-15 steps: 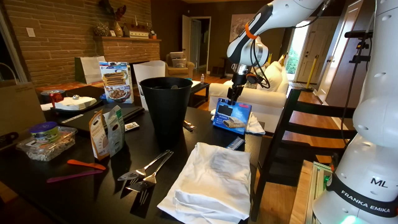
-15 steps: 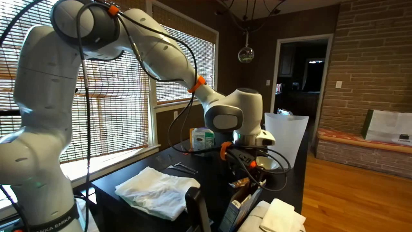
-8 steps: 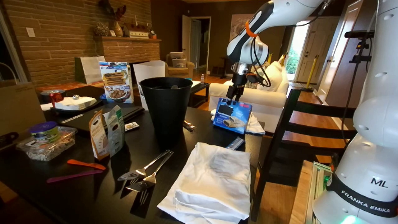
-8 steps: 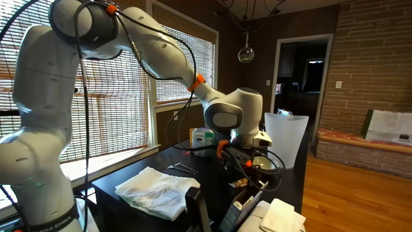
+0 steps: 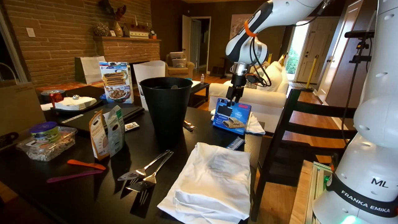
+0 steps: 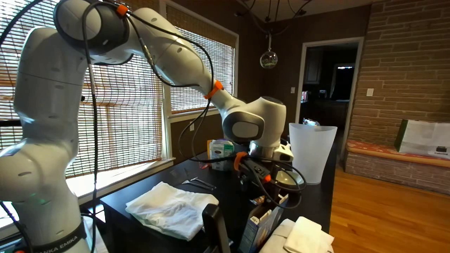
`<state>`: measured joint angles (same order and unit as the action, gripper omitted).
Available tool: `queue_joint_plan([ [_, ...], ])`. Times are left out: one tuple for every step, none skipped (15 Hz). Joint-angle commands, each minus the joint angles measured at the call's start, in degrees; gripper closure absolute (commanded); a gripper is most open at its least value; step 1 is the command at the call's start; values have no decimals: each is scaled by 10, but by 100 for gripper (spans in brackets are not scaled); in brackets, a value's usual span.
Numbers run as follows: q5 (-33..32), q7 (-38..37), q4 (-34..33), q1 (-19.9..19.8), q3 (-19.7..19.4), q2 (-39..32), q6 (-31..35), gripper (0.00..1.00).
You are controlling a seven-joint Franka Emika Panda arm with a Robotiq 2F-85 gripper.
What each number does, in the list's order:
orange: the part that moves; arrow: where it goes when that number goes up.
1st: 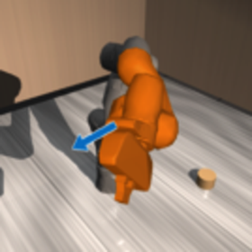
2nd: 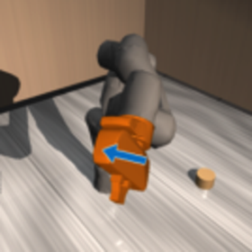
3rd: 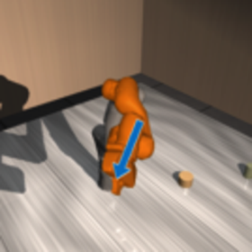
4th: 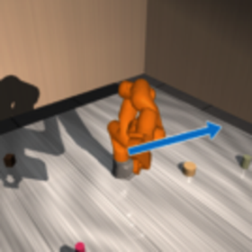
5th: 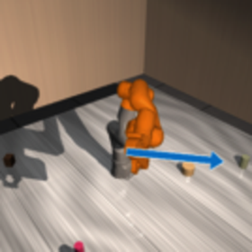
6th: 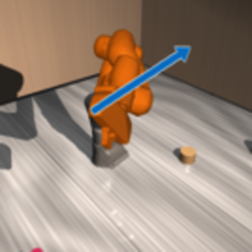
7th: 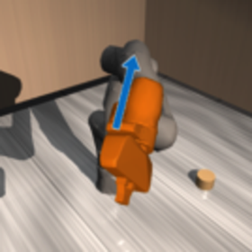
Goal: Put the chocolate bar inside the box
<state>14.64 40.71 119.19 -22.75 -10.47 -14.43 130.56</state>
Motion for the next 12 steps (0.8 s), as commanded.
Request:
queue_joint_plan([
  [5, 6, 9, 4, 1, 18, -23, 0],
  [6, 7, 10, 5, 2, 19, -29, 0],
  [6, 8, 10, 6, 2, 19, -32, 0],
  [5, 8, 11, 7, 2, 18, -32, 0],
  [0, 10, 13, 9, 2, 17, -25, 0],
  [0, 12, 15, 10, 2, 17, -17, 0],
  [-3, 14, 17, 11, 2, 16, -12, 25],
  [-2, 15, 18, 12, 2, 16, -8, 26],
  [-5, 14, 19, 14, 1, 15, -3, 34],
  [-6, 14, 20, 15, 1, 15, -1, 41],
  [-3, 16, 22, 15, 2, 15, 5, 20],
  [-3, 17, 23, 15, 2, 15, 7, 11],
])
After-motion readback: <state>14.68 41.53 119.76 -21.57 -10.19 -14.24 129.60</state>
